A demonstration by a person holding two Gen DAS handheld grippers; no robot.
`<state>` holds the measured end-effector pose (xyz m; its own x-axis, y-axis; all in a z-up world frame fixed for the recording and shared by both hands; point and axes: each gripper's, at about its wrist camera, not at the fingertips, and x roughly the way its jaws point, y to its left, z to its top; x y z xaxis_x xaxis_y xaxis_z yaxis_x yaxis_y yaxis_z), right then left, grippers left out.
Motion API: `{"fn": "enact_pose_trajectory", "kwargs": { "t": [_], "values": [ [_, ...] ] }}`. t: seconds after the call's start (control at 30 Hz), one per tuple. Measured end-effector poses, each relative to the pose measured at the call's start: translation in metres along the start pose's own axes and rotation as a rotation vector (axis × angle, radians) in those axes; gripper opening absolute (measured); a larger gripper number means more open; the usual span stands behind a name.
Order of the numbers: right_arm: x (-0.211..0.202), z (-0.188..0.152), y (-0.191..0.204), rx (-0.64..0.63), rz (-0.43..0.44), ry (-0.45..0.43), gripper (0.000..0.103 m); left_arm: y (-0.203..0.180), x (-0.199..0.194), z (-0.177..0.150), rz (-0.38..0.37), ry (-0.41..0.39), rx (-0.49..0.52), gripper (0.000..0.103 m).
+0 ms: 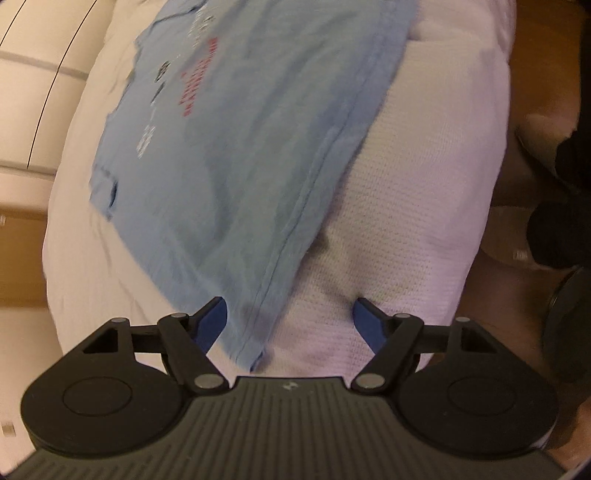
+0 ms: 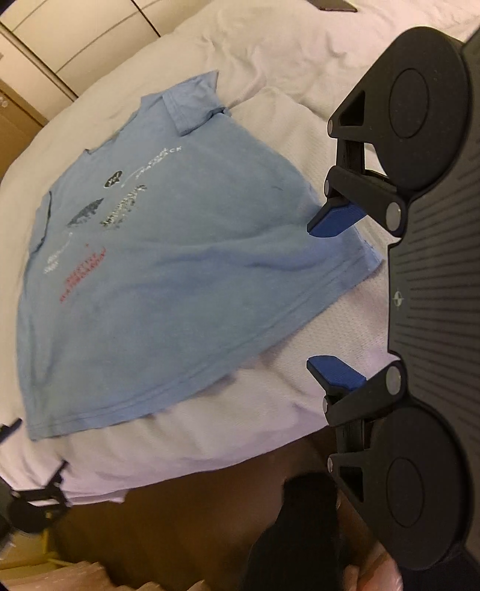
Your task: Fold clothes
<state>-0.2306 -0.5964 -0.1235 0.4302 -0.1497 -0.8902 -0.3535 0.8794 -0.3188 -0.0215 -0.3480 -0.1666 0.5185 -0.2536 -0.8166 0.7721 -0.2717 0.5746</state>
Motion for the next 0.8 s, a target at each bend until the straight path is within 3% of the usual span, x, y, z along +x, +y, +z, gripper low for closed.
{"fn": "enact_pose_trajectory", "kwargs": {
  "t": [0.17, 0.4, 0.8],
  "values": [
    [0.020, 0.000, 0.018, -0.032, -0.078, 0.021, 0.070, 0.006, -0.007, -0.016, -0.002, -0.082, 0.038, 0.072],
    [0.030, 0.013, 0.028, -0.071, -0.078, 0.014, 0.070, 0.019, -0.023, -0.029, 0.024, -0.131, -0.007, 0.067],
    [0.038, 0.025, 0.029, -0.095, -0.085, 0.024, 0.070, 0.013, 0.006, -0.009, 0.104, -0.183, 0.159, 0.064]
  ]
}}
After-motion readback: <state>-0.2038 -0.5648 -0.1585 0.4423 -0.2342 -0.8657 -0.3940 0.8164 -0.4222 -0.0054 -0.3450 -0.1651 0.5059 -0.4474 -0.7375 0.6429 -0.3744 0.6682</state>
